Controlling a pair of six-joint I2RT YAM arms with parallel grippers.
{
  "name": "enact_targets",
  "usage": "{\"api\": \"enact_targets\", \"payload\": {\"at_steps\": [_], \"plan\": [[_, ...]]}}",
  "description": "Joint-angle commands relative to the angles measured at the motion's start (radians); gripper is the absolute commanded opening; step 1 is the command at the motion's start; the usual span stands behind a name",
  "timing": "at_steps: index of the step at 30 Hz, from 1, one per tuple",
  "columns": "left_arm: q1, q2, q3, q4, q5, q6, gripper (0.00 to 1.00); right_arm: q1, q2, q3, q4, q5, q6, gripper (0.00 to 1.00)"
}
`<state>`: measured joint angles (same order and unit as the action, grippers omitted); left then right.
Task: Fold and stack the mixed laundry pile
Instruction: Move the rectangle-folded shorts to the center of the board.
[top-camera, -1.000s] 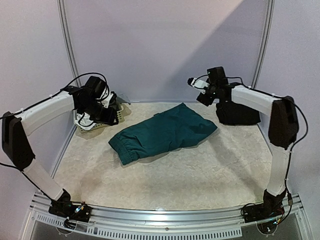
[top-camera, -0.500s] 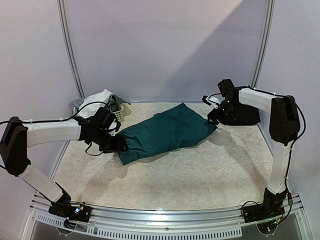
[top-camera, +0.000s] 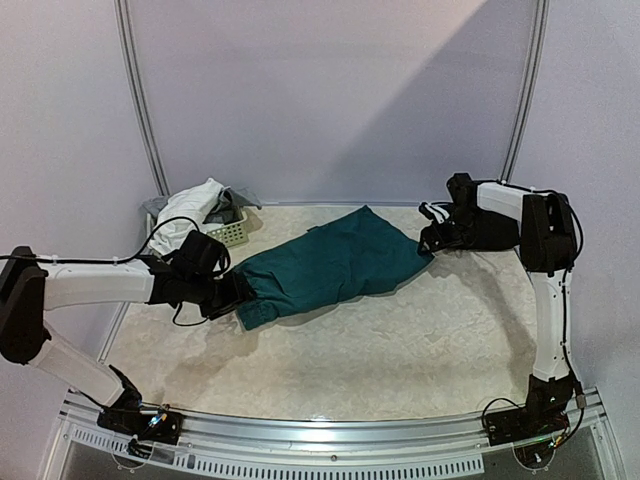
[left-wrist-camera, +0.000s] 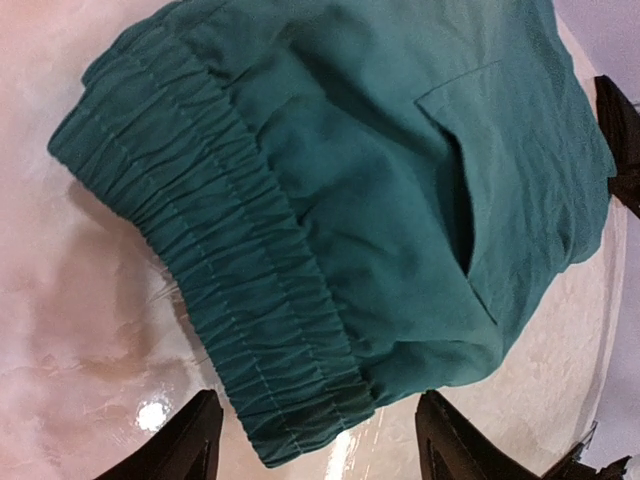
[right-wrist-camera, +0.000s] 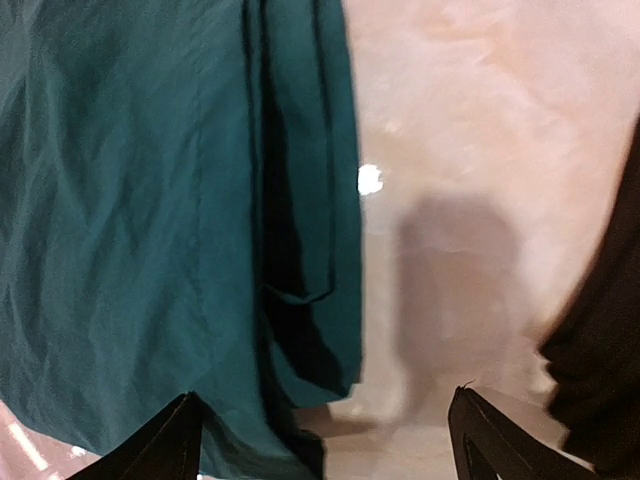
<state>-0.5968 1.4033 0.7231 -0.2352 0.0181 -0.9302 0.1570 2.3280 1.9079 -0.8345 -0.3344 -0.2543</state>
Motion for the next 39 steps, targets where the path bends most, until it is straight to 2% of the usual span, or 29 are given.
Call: {"api": "enact_targets", "payload": {"at_steps": [1, 5, 8, 12, 14, 16, 21, 30, 35, 39], "plan": [[-0.009, 0.031, -0.029, 0.052, -0.01, -0.059, 0.67, 0.007, 0.047, 0.045, -0.051, -0.097, 0.042, 0.84], [-0.009, 0.08, -0.033, 0.098, 0.015, -0.068, 0.65, 0.008, 0.089, 0.08, -0.084, -0.145, 0.058, 0.74], [-0.009, 0.121, -0.034, 0.129, 0.026, -0.073, 0.61, 0.009, 0.126, 0.098, -0.101, -0.186, 0.065, 0.59], [-0.005, 0.172, -0.036, 0.163, 0.037, -0.078, 0.46, 0.005, 0.138, 0.096, -0.077, -0.234, 0.082, 0.32], [-0.003, 0.185, -0.037, 0.172, 0.039, -0.079, 0.35, -0.009, 0.138, 0.094, -0.062, -0.26, 0.097, 0.13], [-0.003, 0.183, -0.037, 0.176, 0.049, -0.075, 0.24, -0.031, 0.133, 0.089, -0.047, -0.305, 0.12, 0.02], [-0.005, 0.128, -0.025, 0.126, 0.098, -0.045, 0.01, -0.067, 0.045, -0.017, -0.043, -0.339, 0.13, 0.0], [-0.038, -0.054, -0.029, -0.066, 0.17, -0.048, 0.0, -0.121, -0.186, -0.27, -0.104, -0.265, 0.051, 0.0], [-0.1, -0.146, -0.101, -0.059, 0.151, -0.151, 0.0, -0.142, -0.266, -0.4, -0.137, -0.246, 0.04, 0.0], [-0.182, -0.159, -0.146, -0.02, 0.153, -0.223, 0.01, -0.142, -0.331, -0.487, -0.16, -0.244, 0.035, 0.01]]}}
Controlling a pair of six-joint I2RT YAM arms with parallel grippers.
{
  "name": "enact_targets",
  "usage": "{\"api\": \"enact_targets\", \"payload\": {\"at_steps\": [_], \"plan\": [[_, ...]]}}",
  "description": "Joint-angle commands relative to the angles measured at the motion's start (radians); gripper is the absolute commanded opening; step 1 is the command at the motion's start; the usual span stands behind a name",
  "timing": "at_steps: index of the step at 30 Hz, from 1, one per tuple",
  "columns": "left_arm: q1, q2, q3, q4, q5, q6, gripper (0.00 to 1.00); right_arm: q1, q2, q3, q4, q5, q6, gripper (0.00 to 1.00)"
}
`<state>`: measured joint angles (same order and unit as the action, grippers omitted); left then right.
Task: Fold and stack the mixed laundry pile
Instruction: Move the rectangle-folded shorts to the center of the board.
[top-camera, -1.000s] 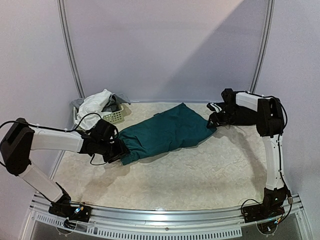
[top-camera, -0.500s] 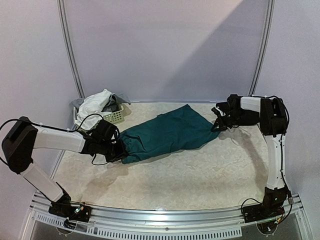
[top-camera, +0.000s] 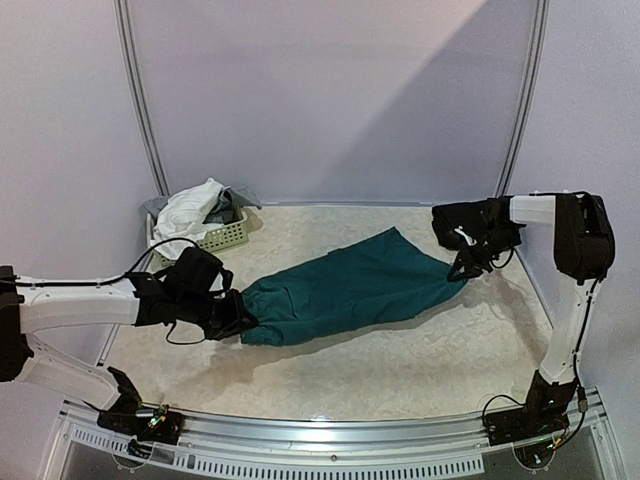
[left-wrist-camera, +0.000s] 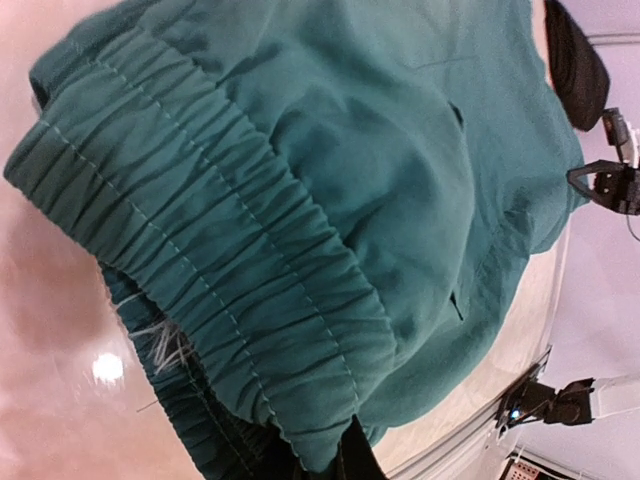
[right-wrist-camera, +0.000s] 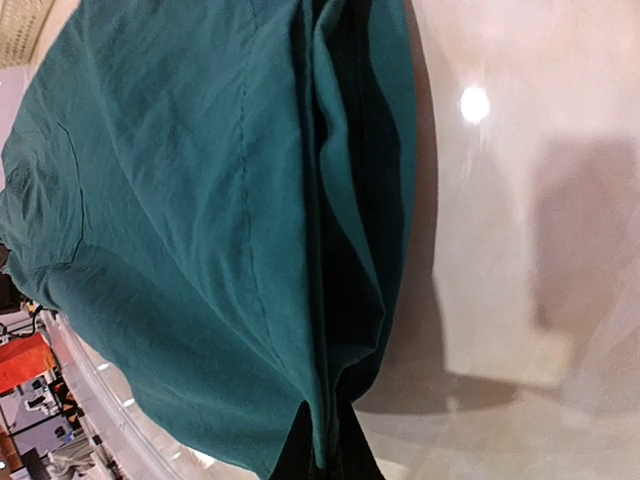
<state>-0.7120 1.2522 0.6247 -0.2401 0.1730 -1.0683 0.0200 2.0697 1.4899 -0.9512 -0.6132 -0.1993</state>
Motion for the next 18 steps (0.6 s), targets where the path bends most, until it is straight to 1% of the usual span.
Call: {"api": "enact_targets", "payload": {"at_steps": [1, 3, 5, 6, 7, 8, 9, 11, 12, 14, 16, 18], "plan": [[-0.082, -0.006, -0.051, -0.017, -0.006, -0.094, 0.01, -0.005, -0.087, -0.088, -0.048, 0.039, -0.023, 0.01], [-0.103, -0.001, -0.053, -0.032, -0.013, -0.1, 0.03, -0.006, -0.109, -0.107, -0.06, 0.053, -0.025, 0.02], [-0.11, -0.004, -0.043, -0.064, -0.01, -0.1, 0.08, -0.006, -0.125, -0.111, -0.081, 0.072, -0.029, 0.05], [-0.11, -0.011, -0.031, -0.099, -0.011, -0.097, 0.13, -0.006, -0.133, -0.108, -0.096, 0.086, -0.032, 0.1], [-0.11, -0.024, -0.015, -0.146, -0.018, -0.089, 0.21, -0.006, -0.147, -0.101, -0.111, 0.103, -0.037, 0.19], [-0.112, -0.045, 0.005, -0.199, -0.033, -0.076, 0.29, -0.005, -0.157, -0.089, -0.126, 0.125, -0.047, 0.24], [-0.112, -0.071, 0.029, -0.264, -0.063, -0.064, 0.35, -0.006, -0.173, -0.077, -0.141, 0.148, -0.059, 0.29], [-0.112, -0.131, 0.084, -0.391, -0.122, -0.04, 0.45, -0.009, -0.217, -0.05, -0.161, 0.195, -0.079, 0.41], [-0.112, -0.159, 0.116, -0.453, -0.151, -0.027, 0.47, -0.008, -0.242, -0.034, -0.174, 0.219, -0.084, 0.47], [-0.111, -0.207, 0.173, -0.538, -0.211, 0.015, 0.49, -0.009, -0.286, 0.005, -0.189, 0.236, -0.1, 0.53], [-0.108, -0.225, 0.23, -0.587, -0.266, 0.081, 0.5, -0.007, -0.314, 0.037, -0.185, 0.222, -0.113, 0.55], [-0.103, -0.213, 0.29, -0.575, -0.296, 0.189, 0.5, 0.002, -0.332, 0.057, -0.16, 0.161, -0.129, 0.56]]}}
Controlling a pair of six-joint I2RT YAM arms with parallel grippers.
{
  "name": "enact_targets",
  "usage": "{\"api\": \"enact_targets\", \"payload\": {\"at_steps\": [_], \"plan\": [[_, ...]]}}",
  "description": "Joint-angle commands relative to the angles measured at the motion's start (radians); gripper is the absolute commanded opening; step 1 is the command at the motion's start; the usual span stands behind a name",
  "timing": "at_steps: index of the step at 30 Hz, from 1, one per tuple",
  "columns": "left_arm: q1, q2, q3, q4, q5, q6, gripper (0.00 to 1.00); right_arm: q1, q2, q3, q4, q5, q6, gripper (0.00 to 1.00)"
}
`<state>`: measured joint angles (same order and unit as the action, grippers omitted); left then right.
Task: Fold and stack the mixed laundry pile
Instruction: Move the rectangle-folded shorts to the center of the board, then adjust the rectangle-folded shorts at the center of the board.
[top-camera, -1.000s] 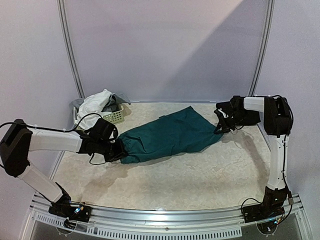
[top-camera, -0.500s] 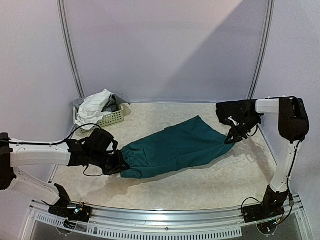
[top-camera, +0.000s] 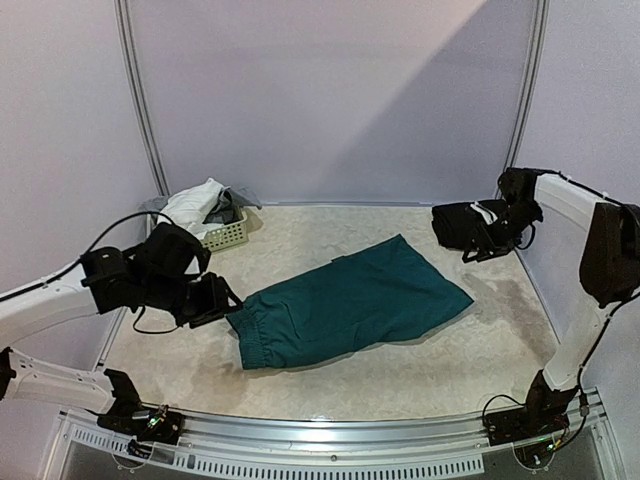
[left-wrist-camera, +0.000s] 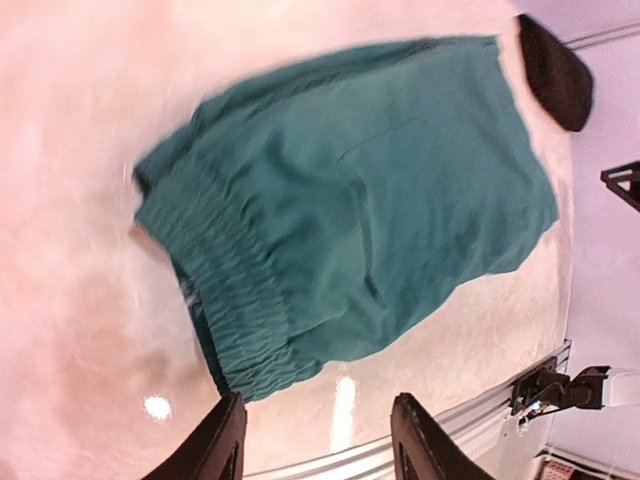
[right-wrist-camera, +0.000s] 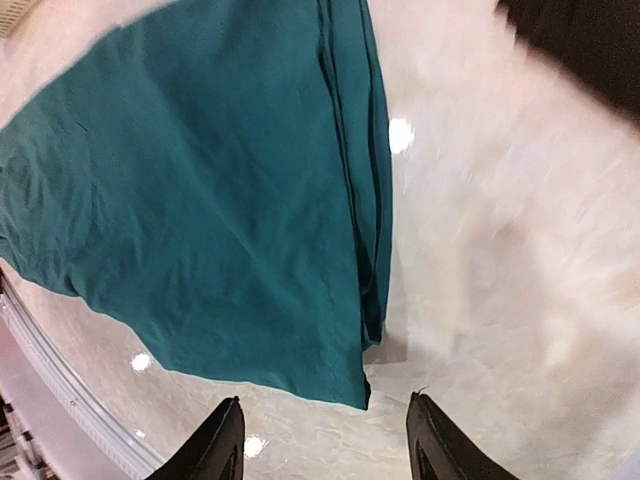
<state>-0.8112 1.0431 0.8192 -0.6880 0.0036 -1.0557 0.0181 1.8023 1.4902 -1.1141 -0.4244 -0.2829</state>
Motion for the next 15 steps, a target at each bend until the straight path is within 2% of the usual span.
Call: {"api": "enact_targets", "payload": {"at_steps": [1, 4, 7, 11, 15], "plan": [[-0.003, 0.011, 0.114, -0.112, -0.133, 0.223, 0.5, 0.017, -0.068, 0.062, 0.024, -0.051, -0.048, 0.57], [0.016, 0.077, 0.162, -0.057, -0.127, 0.34, 0.49, 0.082, -0.058, 0.07, 0.088, -0.119, -0.042, 0.56], [0.07, 0.163, 0.184, 0.023, -0.051, 0.423, 0.46, 0.141, -0.019, 0.081, 0.193, -0.183, -0.007, 0.54], [0.171, 0.256, 0.158, 0.19, 0.113, 0.454, 0.36, 0.177, 0.068, 0.121, 0.358, -0.287, 0.092, 0.49], [0.216, 0.383, 0.127, 0.348, 0.25, 0.458, 0.32, 0.224, 0.195, 0.175, 0.5, -0.415, 0.236, 0.44]]}}
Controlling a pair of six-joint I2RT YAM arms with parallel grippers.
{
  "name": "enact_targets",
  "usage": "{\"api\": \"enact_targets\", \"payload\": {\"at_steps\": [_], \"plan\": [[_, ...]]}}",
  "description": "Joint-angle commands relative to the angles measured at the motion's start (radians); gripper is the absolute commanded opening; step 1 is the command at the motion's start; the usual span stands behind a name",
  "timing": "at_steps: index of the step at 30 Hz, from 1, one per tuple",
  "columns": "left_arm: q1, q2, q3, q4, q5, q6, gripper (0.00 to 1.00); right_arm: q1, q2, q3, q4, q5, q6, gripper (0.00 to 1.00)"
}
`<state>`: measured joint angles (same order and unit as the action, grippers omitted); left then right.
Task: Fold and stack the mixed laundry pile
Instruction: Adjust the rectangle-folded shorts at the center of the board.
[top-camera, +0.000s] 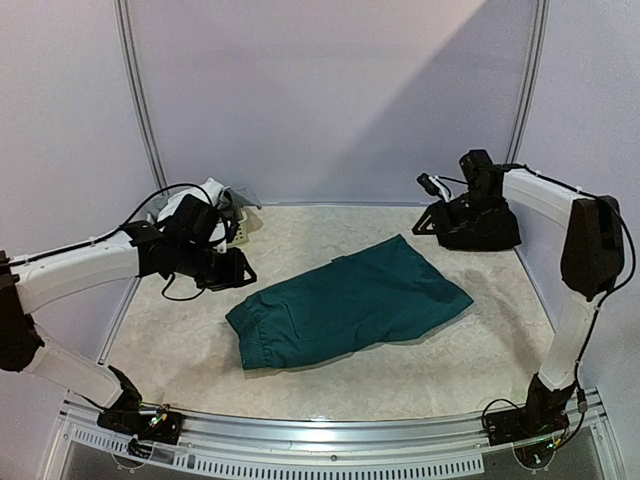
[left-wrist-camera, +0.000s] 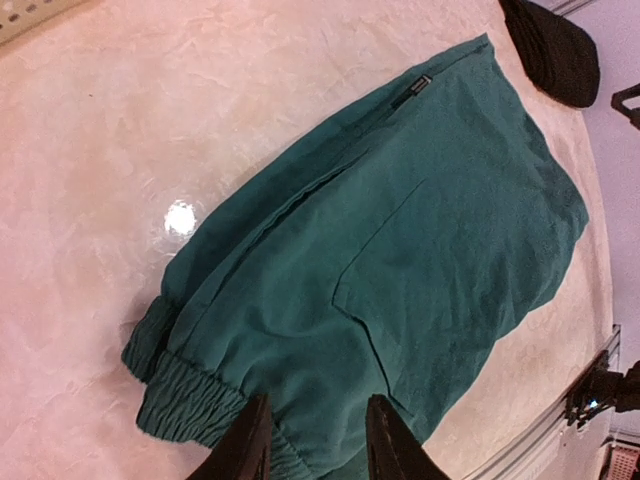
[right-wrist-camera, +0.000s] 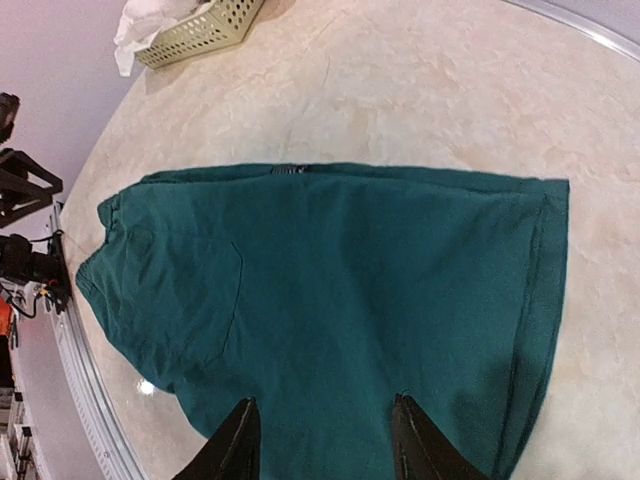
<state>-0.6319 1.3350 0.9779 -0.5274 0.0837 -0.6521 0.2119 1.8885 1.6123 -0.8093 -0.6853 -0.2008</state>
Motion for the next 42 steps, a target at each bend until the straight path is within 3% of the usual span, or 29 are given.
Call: {"api": "enact_targets", "payload": {"at_steps": [1, 4, 9, 13, 20, 26, 31, 36, 40, 42], "plan": [[0.046, 0.128, -0.035, 0.206, 0.2, 0.056, 0.31, 0.044, 0.159, 0.073, 0.215, -0.172, 0.179, 0.44], [0.065, 0.226, -0.035, 0.244, 0.249, 0.076, 0.29, 0.089, 0.261, 0.145, 0.253, -0.211, 0.276, 0.42], [0.101, 0.33, 0.002, 0.212, 0.166, 0.164, 0.28, 0.116, 0.471, 0.304, 0.25, -0.196, 0.368, 0.4], [0.113, 0.381, 0.043, 0.18, 0.126, 0.22, 0.28, 0.106, 0.601, 0.414, 0.214, -0.093, 0.39, 0.37], [0.129, 0.433, 0.036, 0.156, 0.105, 0.256, 0.28, 0.031, 0.695, 0.453, 0.249, 0.002, 0.498, 0.35], [0.135, 0.429, 0.057, 0.15, 0.117, 0.249, 0.29, 0.013, 0.708, 0.492, 0.257, 0.012, 0.471, 0.39], [0.125, 0.338, 0.163, 0.065, 0.133, 0.297, 0.33, 0.008, 0.643, 0.556, 0.21, -0.091, 0.387, 0.48], [0.111, 0.154, 0.251, -0.103, -0.07, 0.292, 0.44, 0.007, 0.414, 0.478, 0.147, -0.022, 0.254, 0.53], [0.11, -0.065, 0.084, -0.076, -0.182, 0.11, 0.55, 0.013, 0.184, 0.253, 0.208, 0.03, 0.154, 0.57], [0.117, -0.209, -0.076, 0.0, -0.217, -0.007, 0.7, 0.034, 0.092, 0.155, 0.213, 0.032, 0.13, 0.59]]}}
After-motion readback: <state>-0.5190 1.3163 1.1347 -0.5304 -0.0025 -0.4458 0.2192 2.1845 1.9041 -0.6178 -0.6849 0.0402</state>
